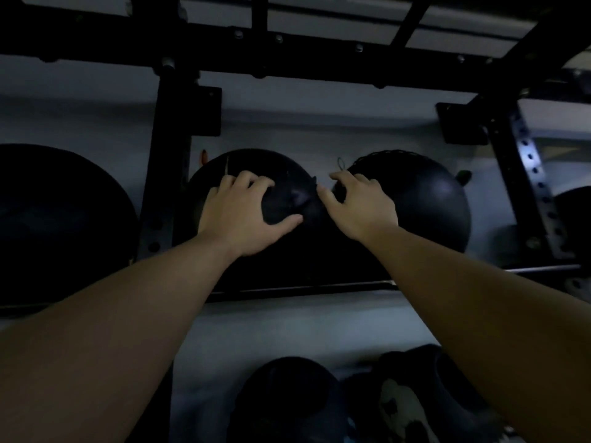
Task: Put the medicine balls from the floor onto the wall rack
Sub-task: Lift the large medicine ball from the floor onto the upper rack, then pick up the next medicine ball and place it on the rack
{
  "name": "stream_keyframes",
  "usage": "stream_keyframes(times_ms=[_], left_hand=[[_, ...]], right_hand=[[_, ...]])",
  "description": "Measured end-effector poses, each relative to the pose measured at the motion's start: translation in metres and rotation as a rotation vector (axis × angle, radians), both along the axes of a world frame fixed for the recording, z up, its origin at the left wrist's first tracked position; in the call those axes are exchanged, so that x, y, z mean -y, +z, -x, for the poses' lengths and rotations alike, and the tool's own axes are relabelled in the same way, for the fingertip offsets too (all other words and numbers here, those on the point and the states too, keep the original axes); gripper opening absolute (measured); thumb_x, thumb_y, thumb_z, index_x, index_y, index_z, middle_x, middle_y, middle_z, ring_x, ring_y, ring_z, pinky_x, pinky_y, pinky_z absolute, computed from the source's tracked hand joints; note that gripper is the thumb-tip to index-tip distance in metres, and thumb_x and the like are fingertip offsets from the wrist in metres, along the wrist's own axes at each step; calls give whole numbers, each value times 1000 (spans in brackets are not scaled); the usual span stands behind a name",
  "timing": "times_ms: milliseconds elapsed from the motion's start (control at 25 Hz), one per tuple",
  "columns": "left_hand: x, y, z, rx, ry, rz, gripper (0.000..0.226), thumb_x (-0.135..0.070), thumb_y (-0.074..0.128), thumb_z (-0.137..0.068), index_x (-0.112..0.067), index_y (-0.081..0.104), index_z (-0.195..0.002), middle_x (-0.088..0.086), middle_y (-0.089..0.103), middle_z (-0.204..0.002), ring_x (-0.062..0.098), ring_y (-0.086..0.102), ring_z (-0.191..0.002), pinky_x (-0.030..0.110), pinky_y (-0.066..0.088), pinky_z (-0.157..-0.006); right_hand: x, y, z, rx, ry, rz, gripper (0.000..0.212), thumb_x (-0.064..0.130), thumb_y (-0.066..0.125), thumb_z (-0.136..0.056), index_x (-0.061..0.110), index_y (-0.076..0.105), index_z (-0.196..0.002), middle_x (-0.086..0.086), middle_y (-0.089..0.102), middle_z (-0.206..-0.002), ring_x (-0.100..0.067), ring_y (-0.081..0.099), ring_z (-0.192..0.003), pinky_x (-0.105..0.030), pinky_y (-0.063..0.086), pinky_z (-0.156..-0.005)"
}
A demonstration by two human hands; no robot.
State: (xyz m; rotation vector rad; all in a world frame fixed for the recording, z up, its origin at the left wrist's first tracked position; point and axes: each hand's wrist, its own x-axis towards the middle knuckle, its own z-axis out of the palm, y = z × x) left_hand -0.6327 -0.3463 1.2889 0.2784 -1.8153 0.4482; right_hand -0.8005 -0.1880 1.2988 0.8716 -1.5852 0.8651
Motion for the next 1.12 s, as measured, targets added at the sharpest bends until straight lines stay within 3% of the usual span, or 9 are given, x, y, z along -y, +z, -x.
stream_keyframes(times_ms=[120,280,400,720,920,1120], left_hand=[[-22,-56,3,46,-67,13,94,-95,41,-73,-29,59,-138,0,61,-135,30,54,-124,49,47,-98],[-84,-149,-1,243,-90,-145,106,-100,35,-70,-29,51,-148,-1,55,-144,30,51,-130,48,44,-103],[-157,-223,-19,397,-108,-220,109,-100,34,-70,-28,46,-152,0,51,-147,31,48,-134,49,40,-109],[-367,-408,-95,549,-138,-460,111,-101,34,-65,-28,53,-146,6,55,-145,39,50,-130,51,42,-104],[-450,-521,-140,675,-166,-636,108,-99,42,-66,-28,52,-146,7,55,-146,41,53,-129,51,45,-102],[-490,-609,-147,854,-178,-741,105,-99,44,-65,-31,54,-144,2,55,-148,36,51,-132,51,45,-106]], right_hand=[[-55,-51,-1,56,-131,-33,67,74,31,-88,33,45,-139,-4,57,-133,-31,47,-120,-45,44,-87],[-143,-154,-17,194,-275,-108,74,78,29,-87,32,41,-143,-6,54,-138,-36,45,-122,-50,39,-96],[-224,-246,-38,278,-362,-212,78,81,27,-86,32,38,-145,-6,51,-141,-38,43,-124,-51,36,-97],[-449,-456,-141,539,-431,-446,79,80,29,-84,29,42,-143,-10,54,-137,-41,46,-119,-51,37,-94],[-556,-539,-194,641,-492,-552,78,79,31,-84,28,41,-143,-10,54,-137,-42,47,-118,-53,37,-95],[-596,-611,-220,776,-505,-618,78,80,33,-82,30,40,-142,-9,50,-141,-40,46,-121,-51,36,-96]])
